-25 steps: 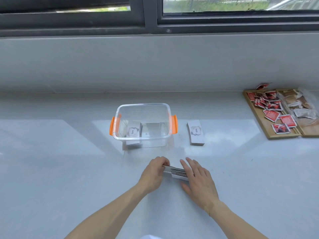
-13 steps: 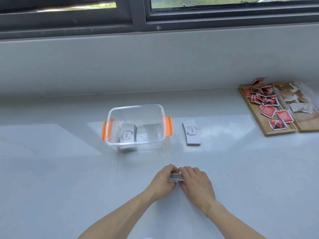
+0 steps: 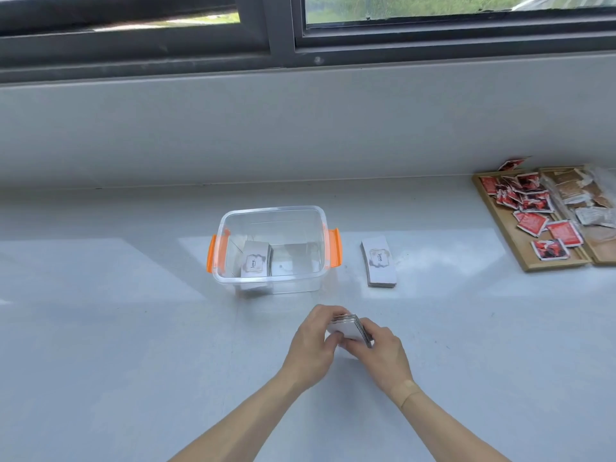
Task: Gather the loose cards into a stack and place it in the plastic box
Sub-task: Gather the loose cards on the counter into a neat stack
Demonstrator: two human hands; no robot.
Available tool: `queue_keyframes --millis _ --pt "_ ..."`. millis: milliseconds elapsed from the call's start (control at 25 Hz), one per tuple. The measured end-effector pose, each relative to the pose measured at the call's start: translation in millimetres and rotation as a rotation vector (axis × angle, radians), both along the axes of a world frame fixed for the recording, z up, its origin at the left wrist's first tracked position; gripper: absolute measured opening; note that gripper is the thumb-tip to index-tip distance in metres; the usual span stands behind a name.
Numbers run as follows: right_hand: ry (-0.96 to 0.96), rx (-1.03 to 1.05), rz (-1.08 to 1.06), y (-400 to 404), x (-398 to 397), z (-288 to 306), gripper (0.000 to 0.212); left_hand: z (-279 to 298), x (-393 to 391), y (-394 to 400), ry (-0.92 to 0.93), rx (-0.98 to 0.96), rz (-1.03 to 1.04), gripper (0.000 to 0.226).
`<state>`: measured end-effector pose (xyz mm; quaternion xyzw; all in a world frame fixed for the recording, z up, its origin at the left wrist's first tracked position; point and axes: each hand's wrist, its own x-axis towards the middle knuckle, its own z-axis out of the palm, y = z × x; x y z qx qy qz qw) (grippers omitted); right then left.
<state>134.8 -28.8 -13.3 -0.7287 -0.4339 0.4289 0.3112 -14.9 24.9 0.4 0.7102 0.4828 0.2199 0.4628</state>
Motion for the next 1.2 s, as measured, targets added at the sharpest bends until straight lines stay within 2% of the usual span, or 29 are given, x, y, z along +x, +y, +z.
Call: queue_keyframes --millis 80,160,200,280,360,440,520,680,800,1000,1080,1160,1200 --pt "-0.084 0.041 -0.007 2 -6 5 0.014 7 -3 1 0.114 0.221 -0.101 0.050" --pt "-0.086 0.080 -0.068 5 -11 6 0.015 9 -2 -1 0.198 0.409 -0.140 0.057" --pt "-0.076 0.090 -0.098 6 -13 5 0.012 9 -2 -3 0.229 0.491 -0.140 0.059" --pt "-0.097 0.091 -0.128 3 -17 2 0.018 4 -1 -10 0.281 0.582 -0.148 0.059" --pt "-0.107 0.053 -0.113 -3 -19 -5 0.022 -2 -2 -20 0.343 0.528 -0.222 0.061" --pt "-0.095 0.020 -0.080 -10 -19 -13 0.018 -10 -5 -28 0.413 0.448 -0.286 0.069" --pt "-0.131 0.034 -0.058 -12 -17 -17 0.015 -13 -6 -26 0.455 0.460 -0.287 0.073" --pt "-0.204 0.109 -0.041 -9 -18 -15 0.019 -13 -6 -26 0.395 0.521 -0.287 0.078" --pt "-0.229 0.027 0.019 -8 -15 -19 0.034 -18 -7 -27 0.478 0.517 -0.336 0.080" --pt "-0.217 -0.017 0.026 -5 -10 -17 0.026 -18 0 -20 0.487 0.517 -0.330 0.072" --pt "-0.309 0.002 0.108 -4 -4 -14 0.018 -13 3 -19 0.386 0.468 -0.250 0.059" --pt "-0.550 0.061 0.277 -2 8 -6 0.003 -8 5 -16 0.269 0.358 -0.097 0.044" --pt "-0.705 0.123 0.350 -2 13 -2 0.008 -6 7 -15 0.228 0.261 -0.019 0.038"
